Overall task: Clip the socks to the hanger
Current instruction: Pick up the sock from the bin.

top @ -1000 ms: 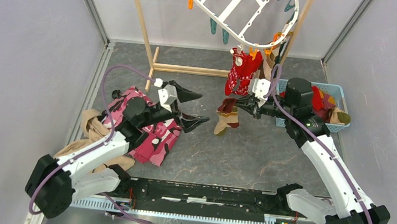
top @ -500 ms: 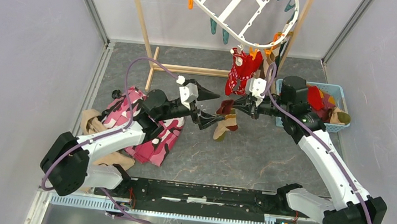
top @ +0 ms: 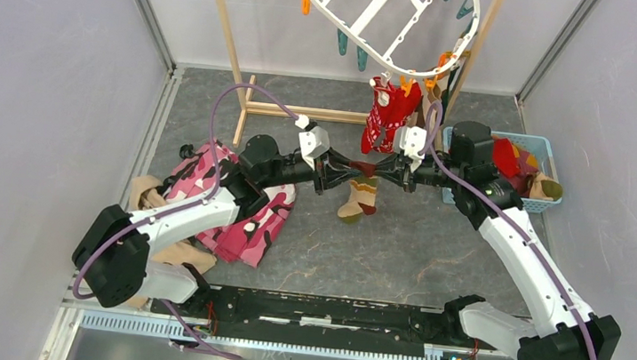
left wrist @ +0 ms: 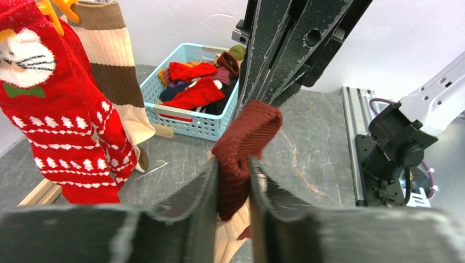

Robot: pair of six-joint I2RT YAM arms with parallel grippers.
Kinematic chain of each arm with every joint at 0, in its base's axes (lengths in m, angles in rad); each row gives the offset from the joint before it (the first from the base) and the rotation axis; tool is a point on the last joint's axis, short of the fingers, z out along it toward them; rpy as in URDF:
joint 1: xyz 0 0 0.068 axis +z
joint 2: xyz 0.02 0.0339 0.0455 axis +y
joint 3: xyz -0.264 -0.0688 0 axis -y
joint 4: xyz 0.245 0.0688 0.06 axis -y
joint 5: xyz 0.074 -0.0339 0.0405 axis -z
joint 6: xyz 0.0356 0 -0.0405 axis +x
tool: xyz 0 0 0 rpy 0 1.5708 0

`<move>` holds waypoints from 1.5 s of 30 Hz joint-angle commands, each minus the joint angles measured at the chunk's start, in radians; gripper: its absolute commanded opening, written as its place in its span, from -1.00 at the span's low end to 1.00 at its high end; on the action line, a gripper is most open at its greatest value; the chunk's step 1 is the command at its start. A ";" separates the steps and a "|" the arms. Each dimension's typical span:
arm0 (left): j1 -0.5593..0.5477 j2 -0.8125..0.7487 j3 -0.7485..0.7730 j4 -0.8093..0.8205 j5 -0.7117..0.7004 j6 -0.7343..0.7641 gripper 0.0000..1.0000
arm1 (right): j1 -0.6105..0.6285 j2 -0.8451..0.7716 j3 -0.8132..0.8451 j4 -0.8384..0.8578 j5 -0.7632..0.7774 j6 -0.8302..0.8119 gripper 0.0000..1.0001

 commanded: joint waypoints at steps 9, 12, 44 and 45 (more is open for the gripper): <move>0.025 0.000 0.054 -0.011 -0.024 -0.263 -0.96 | -0.020 -0.017 0.082 -0.056 0.056 -0.058 -0.36; 0.050 -0.019 0.030 -0.012 -0.120 -0.507 -0.96 | -0.054 -0.050 0.092 -0.084 0.058 -0.088 -0.01; -0.172 -0.009 0.162 -0.215 -0.819 -0.925 -0.96 | 0.107 -0.019 -0.208 0.499 0.319 0.409 0.23; -0.174 -0.008 0.165 -0.213 -0.815 -0.928 -0.96 | 0.109 -0.015 -0.211 0.496 0.330 0.402 0.23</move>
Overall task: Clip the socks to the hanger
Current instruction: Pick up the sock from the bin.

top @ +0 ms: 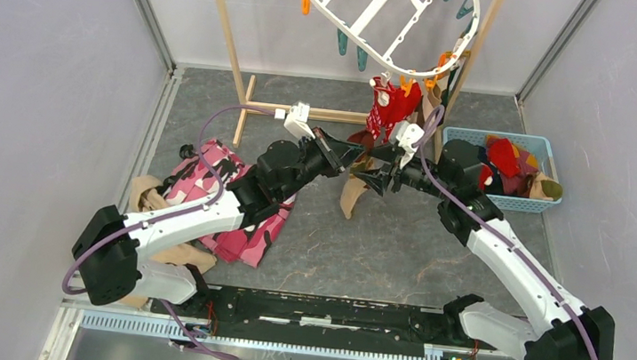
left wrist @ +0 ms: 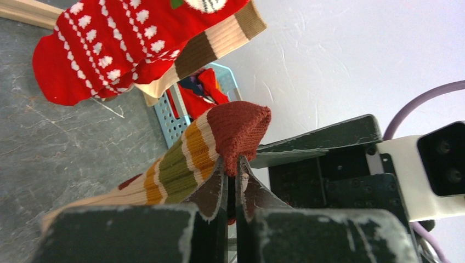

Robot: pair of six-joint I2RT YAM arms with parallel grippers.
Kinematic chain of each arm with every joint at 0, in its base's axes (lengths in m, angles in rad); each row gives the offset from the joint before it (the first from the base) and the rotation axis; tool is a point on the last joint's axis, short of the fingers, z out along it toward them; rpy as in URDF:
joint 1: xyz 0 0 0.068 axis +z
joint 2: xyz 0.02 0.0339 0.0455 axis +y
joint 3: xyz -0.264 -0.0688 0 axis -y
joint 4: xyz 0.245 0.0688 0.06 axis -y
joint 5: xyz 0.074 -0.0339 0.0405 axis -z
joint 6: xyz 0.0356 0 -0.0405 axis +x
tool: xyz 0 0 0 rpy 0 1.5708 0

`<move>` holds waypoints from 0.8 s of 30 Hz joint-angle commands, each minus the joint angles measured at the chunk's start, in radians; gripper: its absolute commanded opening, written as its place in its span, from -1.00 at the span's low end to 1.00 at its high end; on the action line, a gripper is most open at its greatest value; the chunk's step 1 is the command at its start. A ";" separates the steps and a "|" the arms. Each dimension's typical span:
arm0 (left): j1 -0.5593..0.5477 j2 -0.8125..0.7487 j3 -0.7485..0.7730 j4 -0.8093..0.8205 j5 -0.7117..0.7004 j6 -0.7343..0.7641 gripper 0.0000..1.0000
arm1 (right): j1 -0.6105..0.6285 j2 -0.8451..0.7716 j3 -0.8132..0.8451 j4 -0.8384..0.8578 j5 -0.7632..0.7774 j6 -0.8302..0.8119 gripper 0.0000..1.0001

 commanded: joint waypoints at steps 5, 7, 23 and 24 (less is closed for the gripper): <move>-0.016 0.002 0.061 0.043 -0.014 -0.051 -0.96 | 0.026 0.027 -0.012 0.075 0.103 0.014 0.25; -0.016 0.006 0.061 0.052 -0.001 -0.064 -0.96 | 0.029 0.030 -0.017 0.102 0.111 0.026 0.24; -0.016 -0.039 0.042 0.028 -0.026 -0.018 -0.30 | 0.028 0.006 -0.063 0.168 0.064 0.014 -1.00; -0.016 -0.047 0.048 0.002 -0.032 0.007 -0.16 | 0.024 0.002 -0.060 0.161 0.067 0.004 -1.00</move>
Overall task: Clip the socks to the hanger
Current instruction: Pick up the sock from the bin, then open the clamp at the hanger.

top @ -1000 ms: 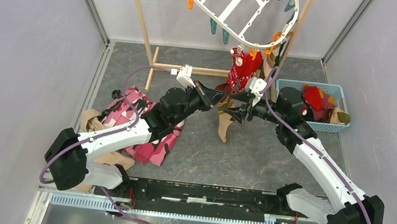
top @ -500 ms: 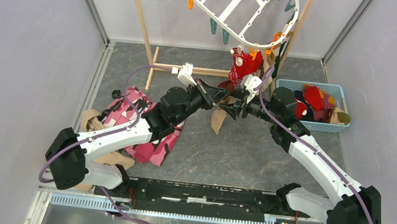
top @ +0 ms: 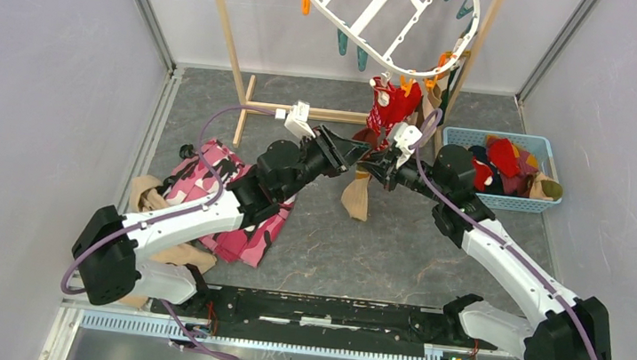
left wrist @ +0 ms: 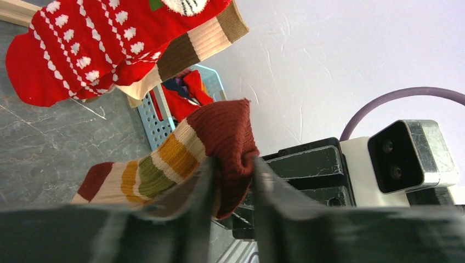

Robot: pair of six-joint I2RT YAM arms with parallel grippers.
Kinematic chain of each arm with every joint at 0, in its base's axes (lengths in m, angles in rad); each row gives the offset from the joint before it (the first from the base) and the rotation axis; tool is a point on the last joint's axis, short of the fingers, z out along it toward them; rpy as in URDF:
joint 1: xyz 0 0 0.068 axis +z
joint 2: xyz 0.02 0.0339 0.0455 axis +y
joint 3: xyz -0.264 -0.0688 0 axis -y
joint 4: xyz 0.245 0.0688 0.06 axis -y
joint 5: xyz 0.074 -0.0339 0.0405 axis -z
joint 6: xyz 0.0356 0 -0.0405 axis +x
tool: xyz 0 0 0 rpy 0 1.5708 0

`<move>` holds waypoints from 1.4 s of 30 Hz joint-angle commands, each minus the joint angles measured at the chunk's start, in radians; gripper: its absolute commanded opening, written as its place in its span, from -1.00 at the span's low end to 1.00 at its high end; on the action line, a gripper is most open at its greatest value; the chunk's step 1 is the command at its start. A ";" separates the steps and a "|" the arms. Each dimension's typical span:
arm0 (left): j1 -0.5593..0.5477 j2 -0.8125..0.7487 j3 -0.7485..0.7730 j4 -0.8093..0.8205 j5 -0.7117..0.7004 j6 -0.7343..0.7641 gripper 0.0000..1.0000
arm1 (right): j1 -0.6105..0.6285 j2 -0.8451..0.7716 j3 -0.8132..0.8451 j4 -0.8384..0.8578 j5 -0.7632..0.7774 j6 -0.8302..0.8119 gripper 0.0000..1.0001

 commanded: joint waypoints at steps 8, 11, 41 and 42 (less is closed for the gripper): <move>0.027 -0.225 -0.060 -0.133 -0.005 0.411 0.92 | -0.044 -0.041 0.035 -0.033 -0.008 -0.075 -1.00; 0.085 -0.299 -0.111 -0.134 0.102 0.555 1.00 | -0.046 -0.032 0.046 -0.037 -0.017 -0.079 -1.00; 0.435 0.225 0.325 0.169 0.532 0.421 0.21 | -0.046 0.052 0.105 -0.016 -0.040 -0.100 -1.00; 0.430 0.238 0.354 0.140 0.524 0.429 0.21 | -0.046 0.054 0.106 -0.017 -0.039 -0.099 -1.00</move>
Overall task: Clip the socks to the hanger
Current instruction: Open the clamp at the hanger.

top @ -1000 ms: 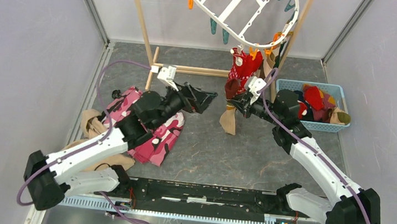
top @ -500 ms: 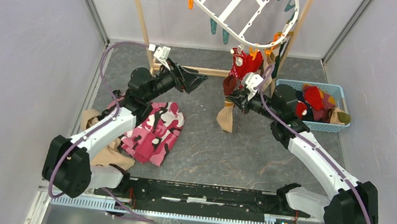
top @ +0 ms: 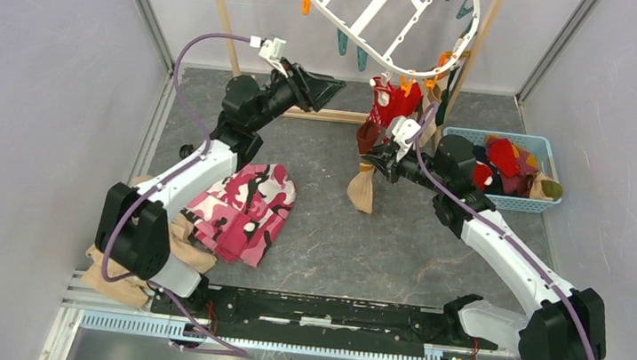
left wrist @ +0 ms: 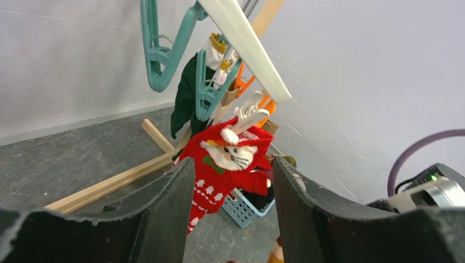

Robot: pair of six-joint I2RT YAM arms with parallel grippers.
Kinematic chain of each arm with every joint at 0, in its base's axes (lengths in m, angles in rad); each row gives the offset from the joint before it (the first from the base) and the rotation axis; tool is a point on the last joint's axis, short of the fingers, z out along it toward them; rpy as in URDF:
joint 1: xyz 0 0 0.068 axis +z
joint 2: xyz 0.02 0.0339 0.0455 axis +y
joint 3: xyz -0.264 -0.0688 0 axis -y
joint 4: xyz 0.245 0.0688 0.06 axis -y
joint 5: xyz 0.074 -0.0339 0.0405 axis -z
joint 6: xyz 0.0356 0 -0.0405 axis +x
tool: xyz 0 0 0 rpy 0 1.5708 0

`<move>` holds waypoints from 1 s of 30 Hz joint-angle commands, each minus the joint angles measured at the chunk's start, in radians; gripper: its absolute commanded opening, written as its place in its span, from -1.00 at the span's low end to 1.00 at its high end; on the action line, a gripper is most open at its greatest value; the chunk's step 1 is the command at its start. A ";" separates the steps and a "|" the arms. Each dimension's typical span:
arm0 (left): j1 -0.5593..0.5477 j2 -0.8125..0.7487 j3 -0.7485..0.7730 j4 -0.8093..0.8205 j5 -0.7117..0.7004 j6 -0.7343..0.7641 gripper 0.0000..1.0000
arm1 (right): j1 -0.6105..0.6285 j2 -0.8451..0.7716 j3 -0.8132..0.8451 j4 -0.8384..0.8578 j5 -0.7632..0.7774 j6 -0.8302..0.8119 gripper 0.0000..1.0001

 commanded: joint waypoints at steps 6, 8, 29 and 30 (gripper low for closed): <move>-0.031 0.109 0.212 -0.119 -0.066 0.070 0.23 | -0.001 0.001 0.045 0.035 -0.022 0.005 -1.00; -0.033 0.131 0.240 -0.131 -0.062 0.072 0.23 | -0.001 0.001 0.045 0.034 -0.021 0.005 -1.00; -0.037 0.275 0.403 -0.105 -0.033 0.092 0.22 | -0.002 0.000 0.046 0.030 -0.028 0.004 -1.00; -0.037 0.279 0.407 -0.101 -0.031 0.090 0.21 | -0.003 0.001 0.046 0.030 -0.028 0.004 -1.00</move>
